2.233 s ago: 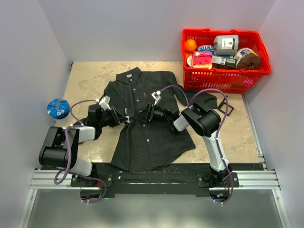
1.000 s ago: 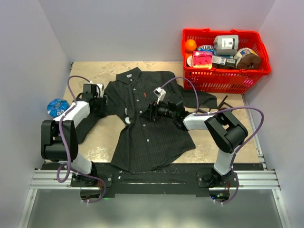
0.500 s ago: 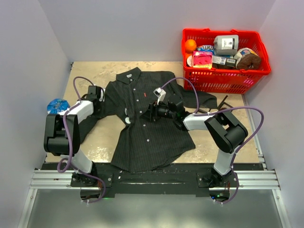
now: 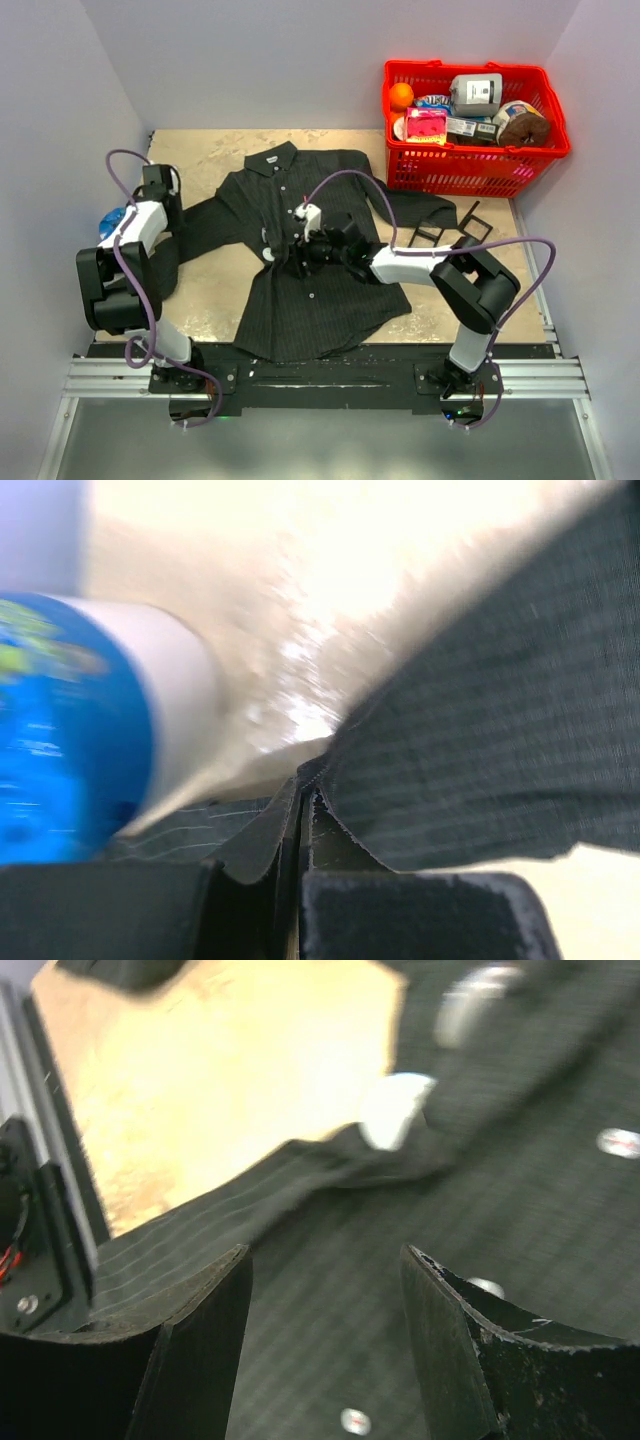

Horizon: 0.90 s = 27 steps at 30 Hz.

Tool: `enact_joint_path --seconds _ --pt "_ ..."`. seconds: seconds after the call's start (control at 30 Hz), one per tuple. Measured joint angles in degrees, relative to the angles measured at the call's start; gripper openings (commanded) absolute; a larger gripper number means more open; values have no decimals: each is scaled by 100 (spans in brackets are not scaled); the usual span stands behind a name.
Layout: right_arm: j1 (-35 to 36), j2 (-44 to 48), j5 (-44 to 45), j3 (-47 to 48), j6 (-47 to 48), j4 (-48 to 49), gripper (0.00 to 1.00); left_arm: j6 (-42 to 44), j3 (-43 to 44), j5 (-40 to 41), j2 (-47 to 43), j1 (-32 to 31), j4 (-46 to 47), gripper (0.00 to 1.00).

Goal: Pin the brooch onto the clothing
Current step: Smooth out the clothing with brooches at the center of the board.

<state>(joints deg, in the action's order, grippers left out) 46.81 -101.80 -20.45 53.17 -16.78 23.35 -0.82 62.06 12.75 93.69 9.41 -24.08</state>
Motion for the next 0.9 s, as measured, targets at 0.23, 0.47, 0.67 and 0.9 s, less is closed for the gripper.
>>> enact_joint_path --seconds 0.23,0.47,0.67,0.9 --pt "977 -63 422 629 199 -551 65 0 1010 -17 284 461 -142 0" --pt "1827 -691 1054 1502 411 -1106 67 -2 1685 -173 640 824 -120 0" --pt "2221 -1388 1609 2006 599 -1818 67 -22 1585 -553 654 925 26 0" --pt "2415 -1851 1941 2562 717 -2236 65 -170 1346 -1021 507 1165 142 0"
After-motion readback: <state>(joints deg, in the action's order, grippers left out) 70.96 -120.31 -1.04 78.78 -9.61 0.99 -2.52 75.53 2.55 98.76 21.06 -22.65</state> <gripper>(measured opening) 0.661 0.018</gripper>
